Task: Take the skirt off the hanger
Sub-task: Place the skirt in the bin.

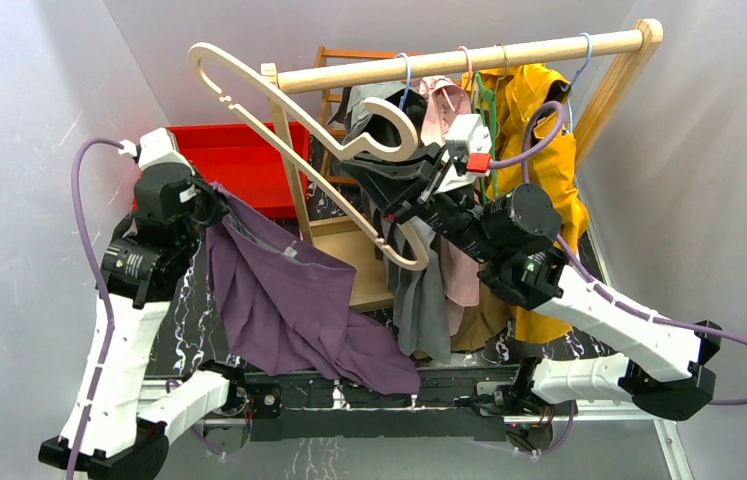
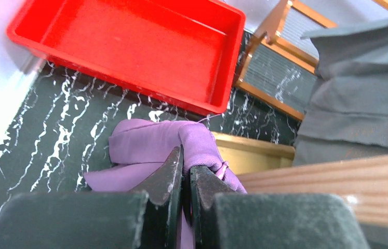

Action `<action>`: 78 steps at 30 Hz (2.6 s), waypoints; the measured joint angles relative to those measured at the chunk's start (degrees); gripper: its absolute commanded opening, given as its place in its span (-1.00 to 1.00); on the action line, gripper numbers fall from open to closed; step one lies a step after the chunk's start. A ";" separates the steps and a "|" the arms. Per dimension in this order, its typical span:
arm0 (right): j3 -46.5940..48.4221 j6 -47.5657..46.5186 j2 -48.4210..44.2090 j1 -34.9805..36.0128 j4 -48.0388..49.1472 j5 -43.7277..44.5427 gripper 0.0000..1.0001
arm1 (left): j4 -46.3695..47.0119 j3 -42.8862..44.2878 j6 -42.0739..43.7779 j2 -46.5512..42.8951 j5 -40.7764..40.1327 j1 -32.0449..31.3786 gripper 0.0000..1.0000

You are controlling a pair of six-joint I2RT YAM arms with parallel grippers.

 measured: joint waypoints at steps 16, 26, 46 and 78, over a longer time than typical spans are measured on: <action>1.97 0.17 -3.67 0.00 -7.28 -2.47 -1.00 | 14.25 20.46 12.00 15.28 -8.57 0.00 -1.00; 5.05 0.09 -4.24 0.00 -6.78 -1.27 -1.00 | 39.32 28.13 24.26 29.29 -8.37 0.17 -1.00; 11.39 0.00 -5.53 0.00 -12.59 4.28 -1.00 | 75.41 50.71 22.34 63.60 3.02 16.52 -1.00; 9.73 -2.84 -4.96 0.00 -14.01 3.91 -1.00 | 77.57 23.98 15.74 54.64 5.81 19.76 -1.00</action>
